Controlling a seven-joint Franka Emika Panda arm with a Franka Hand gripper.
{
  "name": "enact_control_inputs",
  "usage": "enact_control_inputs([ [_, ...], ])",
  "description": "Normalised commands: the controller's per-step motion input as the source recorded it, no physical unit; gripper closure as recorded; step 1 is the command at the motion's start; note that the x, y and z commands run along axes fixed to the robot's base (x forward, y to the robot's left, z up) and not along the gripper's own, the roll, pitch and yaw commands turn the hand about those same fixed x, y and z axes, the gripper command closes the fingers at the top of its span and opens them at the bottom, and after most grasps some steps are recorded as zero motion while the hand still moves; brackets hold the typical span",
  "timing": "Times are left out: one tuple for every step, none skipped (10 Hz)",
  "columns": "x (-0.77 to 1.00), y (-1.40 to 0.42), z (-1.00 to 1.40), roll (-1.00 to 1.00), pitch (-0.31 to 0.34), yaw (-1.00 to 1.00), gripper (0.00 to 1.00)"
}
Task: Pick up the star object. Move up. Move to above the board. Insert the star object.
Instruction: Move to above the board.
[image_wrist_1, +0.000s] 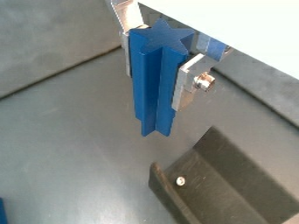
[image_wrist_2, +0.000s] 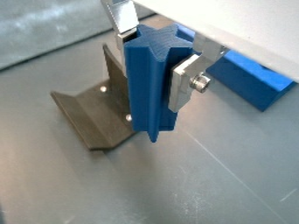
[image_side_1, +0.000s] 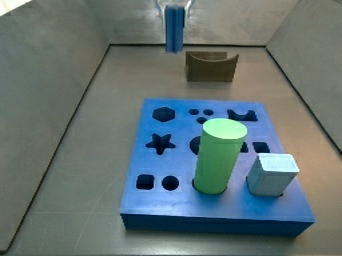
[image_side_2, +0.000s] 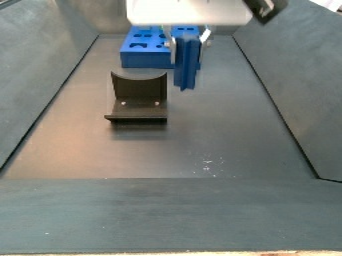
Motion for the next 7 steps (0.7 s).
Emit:
enact_control_inputs([
  [0.04,0.1,1.0,0.0,0.104,-0.08,1.0],
  [0.04,0.1,1.0,0.01,0.104,-0.06,1.0],
  [0.04,0.1,1.0,0.01,0.1,-0.05,1.0],
  [0.04,0.1,1.0,0.01,0.095,-0.04,1.0],
  [0.04,0.09,1.0,0.01,0.094,-0.03,1.0],
  [0.04,0.09,1.0,0.01,0.093,-0.03,1.0],
  [0.04,0.08,1.0,0.01,0.093,-0.03,1.0],
])
